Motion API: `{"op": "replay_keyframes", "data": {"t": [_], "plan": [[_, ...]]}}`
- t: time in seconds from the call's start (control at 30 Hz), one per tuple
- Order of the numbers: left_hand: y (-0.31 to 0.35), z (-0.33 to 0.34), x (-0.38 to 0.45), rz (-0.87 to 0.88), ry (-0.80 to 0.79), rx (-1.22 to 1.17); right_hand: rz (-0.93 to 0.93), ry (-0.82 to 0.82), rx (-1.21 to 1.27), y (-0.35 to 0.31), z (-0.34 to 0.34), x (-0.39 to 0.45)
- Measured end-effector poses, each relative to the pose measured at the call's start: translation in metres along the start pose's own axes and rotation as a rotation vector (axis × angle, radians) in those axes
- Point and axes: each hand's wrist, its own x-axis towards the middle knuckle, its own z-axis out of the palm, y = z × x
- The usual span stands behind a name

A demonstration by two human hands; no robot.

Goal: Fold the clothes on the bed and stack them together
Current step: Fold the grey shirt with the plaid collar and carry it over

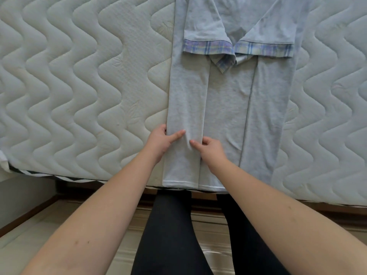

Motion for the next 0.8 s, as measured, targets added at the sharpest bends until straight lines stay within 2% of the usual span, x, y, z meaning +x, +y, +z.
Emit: {"op": "replay_keyframes", "data": {"t": [0.23,0.3,0.37,0.4,0.5,0.53,0.6,0.7,0.8], "plan": [[-0.040,0.000,-0.036,-0.083,-0.055,-0.071,0.096,-0.127,0.029,0.040,0.001,-0.019],[-0.045,0.004,-0.046,-0.074,0.038,0.103,0.089,-0.149,-0.040,0.048,-0.002,-0.024],[-0.049,0.008,-0.055,0.001,0.212,0.487,0.017,-0.094,-0.240,0.050,-0.009,-0.028],[-0.050,0.010,-0.062,0.058,0.302,0.597,-0.030,-0.036,-0.349,0.048,-0.016,-0.030],[-0.044,0.023,-0.080,0.284,0.525,0.624,-0.166,0.181,-0.556,0.035,-0.048,-0.039],[-0.039,0.031,-0.083,0.363,0.536,0.627,-0.201,0.245,-0.548,0.031,-0.062,-0.041],[-0.026,0.055,-0.084,0.461,0.430,0.592,-0.255,0.362,-0.451,0.024,-0.092,-0.042],[-0.003,0.103,-0.076,0.491,0.218,0.550,-0.288,0.524,-0.362,0.017,-0.140,-0.039],[0.026,0.155,-0.054,0.469,0.058,0.567,-0.257,0.565,-0.346,0.009,-0.184,-0.030]]}}
